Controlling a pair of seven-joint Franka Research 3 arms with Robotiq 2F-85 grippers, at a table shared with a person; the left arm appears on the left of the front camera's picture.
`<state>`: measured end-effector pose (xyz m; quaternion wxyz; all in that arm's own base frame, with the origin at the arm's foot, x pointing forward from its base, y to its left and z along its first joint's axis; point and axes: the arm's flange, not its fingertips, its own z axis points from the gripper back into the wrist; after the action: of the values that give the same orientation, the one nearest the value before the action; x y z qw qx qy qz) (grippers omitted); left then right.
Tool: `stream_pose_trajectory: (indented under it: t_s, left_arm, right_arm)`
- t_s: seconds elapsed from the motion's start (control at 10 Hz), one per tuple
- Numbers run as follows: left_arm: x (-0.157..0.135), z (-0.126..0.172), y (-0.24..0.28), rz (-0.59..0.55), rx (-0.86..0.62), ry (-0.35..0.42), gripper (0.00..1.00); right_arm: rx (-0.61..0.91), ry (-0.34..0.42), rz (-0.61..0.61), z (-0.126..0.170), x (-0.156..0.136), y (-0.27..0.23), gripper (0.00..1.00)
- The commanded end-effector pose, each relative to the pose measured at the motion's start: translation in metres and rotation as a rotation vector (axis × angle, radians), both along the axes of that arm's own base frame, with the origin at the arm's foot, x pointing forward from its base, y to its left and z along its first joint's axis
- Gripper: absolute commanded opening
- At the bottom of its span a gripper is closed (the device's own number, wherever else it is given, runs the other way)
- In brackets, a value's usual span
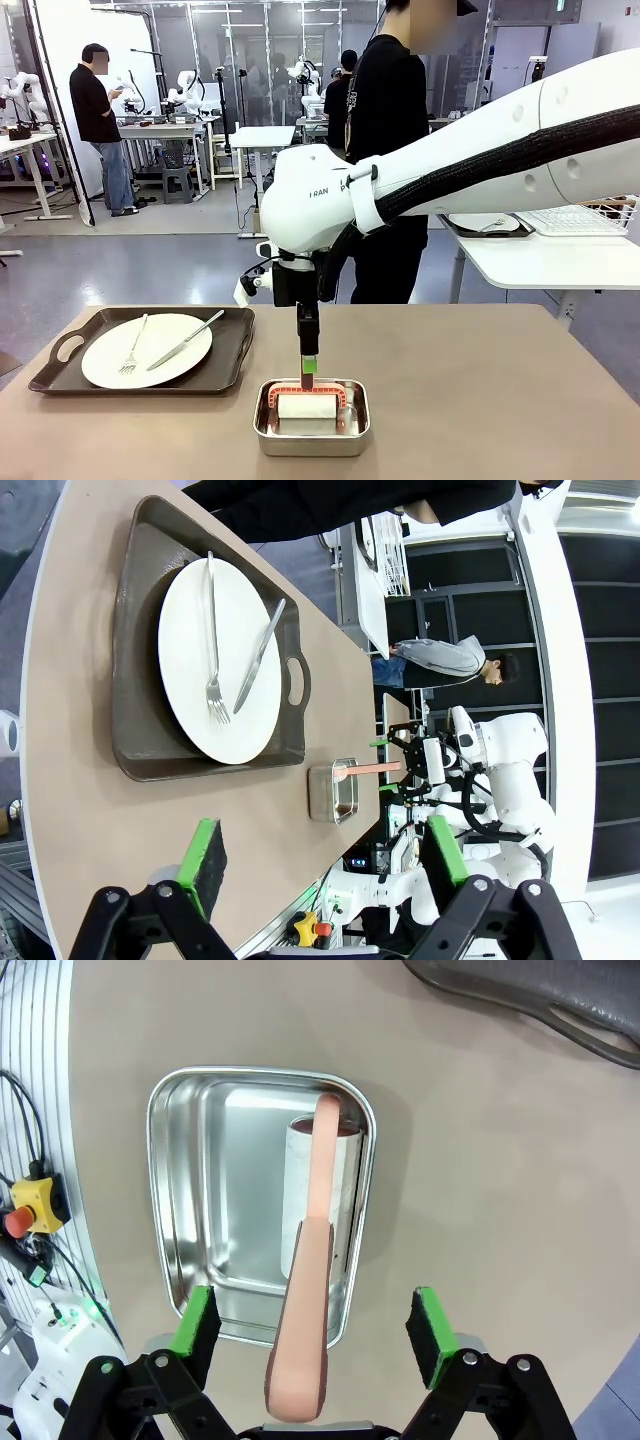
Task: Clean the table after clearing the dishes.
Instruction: When the left (or right) Handle tray is removed, use the left hand (or right hand) to clean the left (or right) side of the table with the Lint Roller.
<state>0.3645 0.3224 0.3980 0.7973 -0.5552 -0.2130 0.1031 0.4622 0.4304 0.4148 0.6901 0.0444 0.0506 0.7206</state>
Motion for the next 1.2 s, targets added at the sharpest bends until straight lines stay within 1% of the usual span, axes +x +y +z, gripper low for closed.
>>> stream_pose_trajectory:
  t_s: [0.0, 0.8, 0.9, 1.1]
  left_arm:
    - [-0.0017, 0.0004, 0.0021, 0.004, 0.002, -0.003, 1.0]
    - [-0.0017, 0.0004, 0.0021, 0.004, 0.002, -0.003, 1.0]
    - [-0.0017, 0.0004, 0.0021, 0.004, 0.002, -0.003, 1.0]
    - [-0.0017, 0.0004, 0.0021, 0.004, 0.002, -0.003, 1.0]
  right_arm:
    - [0.012, -0.019, -0.015, -0.0048, -0.009, -0.0013, 0.84]
    - [0.003, -0.026, -0.012, -0.0021, -0.0132, -0.0034, 0.07]
    - [0.003, -0.025, -0.014, -0.0018, -0.0133, -0.0038, 0.0]
    - [-0.002, -0.024, -0.012, -0.0009, -0.0134, -0.0026, 0.0]
